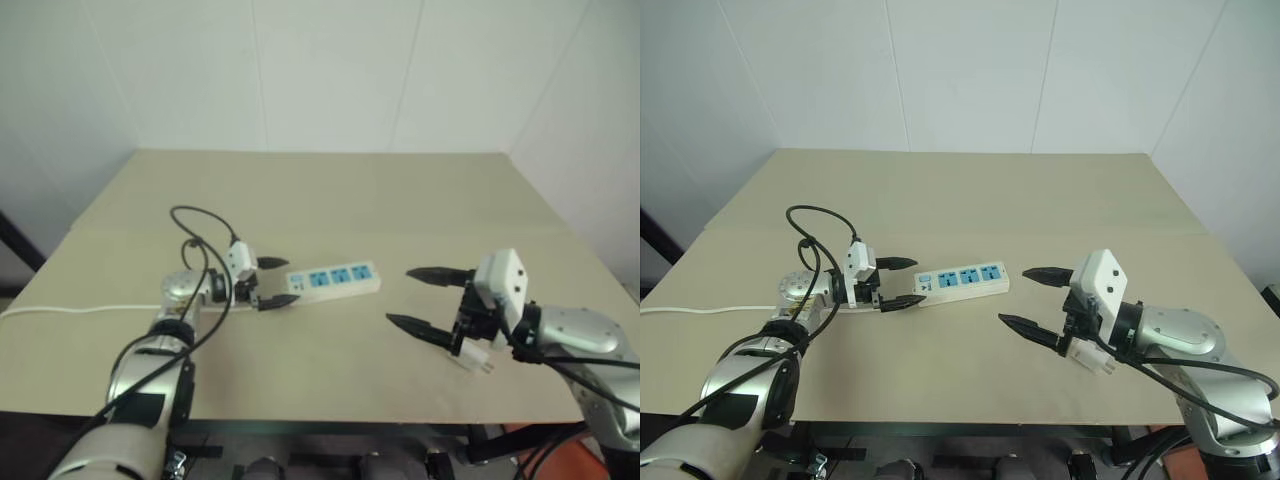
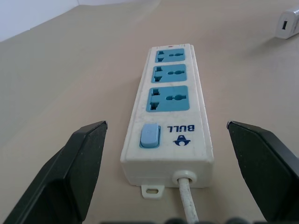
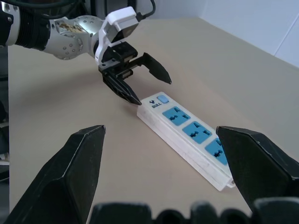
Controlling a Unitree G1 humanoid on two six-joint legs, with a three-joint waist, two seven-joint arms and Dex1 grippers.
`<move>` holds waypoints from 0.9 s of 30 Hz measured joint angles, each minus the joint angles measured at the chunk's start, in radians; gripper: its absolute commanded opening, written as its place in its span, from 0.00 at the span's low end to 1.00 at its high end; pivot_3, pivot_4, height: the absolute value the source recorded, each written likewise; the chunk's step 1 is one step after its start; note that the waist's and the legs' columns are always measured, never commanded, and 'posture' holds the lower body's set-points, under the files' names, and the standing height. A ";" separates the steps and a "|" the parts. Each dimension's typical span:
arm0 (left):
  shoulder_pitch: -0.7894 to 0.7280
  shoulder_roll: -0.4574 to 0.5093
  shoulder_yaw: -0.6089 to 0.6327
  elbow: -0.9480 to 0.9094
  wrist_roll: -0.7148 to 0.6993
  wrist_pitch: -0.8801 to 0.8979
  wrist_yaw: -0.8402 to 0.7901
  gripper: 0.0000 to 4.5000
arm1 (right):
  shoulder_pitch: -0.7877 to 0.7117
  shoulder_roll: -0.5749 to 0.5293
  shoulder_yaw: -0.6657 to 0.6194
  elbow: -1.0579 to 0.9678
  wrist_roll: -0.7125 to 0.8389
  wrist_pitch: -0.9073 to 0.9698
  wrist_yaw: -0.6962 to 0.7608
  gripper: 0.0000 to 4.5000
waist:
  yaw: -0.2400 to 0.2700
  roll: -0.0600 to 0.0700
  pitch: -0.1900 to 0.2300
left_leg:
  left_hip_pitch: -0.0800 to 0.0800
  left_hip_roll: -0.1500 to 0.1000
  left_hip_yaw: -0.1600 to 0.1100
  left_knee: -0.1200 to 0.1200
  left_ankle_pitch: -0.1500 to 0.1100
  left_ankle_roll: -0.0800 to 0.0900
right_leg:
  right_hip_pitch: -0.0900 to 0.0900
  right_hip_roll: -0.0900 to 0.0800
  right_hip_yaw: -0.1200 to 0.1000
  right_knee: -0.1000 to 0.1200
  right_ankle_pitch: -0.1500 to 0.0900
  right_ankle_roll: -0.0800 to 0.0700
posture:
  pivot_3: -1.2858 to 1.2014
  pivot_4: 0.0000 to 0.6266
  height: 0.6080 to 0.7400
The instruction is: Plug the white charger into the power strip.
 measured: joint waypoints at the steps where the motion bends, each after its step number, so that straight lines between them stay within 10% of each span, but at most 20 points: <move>1: -0.003 -0.005 0.000 0.006 0.007 0.001 0.014 1.00 | -0.004 0.000 0.006 -0.006 0.001 0.002 -0.002 1.00 | 0.001 0.000 0.000 | 0.000 0.000 0.000 0.000 0.000 0.000 | 0.000 0.000 0.000 0.000 0.000 0.000 | 0.52 0.24 1.00; 14: -0.024 -0.065 -0.030 0.045 0.130 0.072 0.116 1.00 | -0.037 -0.001 0.089 -0.031 -0.010 0.060 -0.043 1.00 | 0.004 0.000 0.000 | 0.000 0.000 0.000 0.000 0.000 0.000 | 0.000 0.000 0.000 0.000 0.000 0.000 | 0.52 0.24 1.00; 19: -0.023 -0.069 -0.022 0.046 0.141 0.086 0.145 0.73 | -0.036 -0.002 0.091 -0.038 -0.012 0.068 -0.055 1.00 | 0.007 0.000 0.000 | 0.002 0.000 0.000 0.000 0.000 0.000 | 0.001 0.000 0.000 0.000 0.000 0.000 | 0.52 0.24 1.00; 27: -0.002 -0.083 0.009 0.029 0.122 0.098 0.140 0.73 | -0.017 -0.001 0.115 -0.038 -0.043 0.068 -0.059 1.00 | 0.013 0.000 0.000 | 0.001 0.000 0.000 0.000 0.000 0.000 | 0.001 0.000 0.000 0.000 0.000 0.000 | 0.52 0.24 1.00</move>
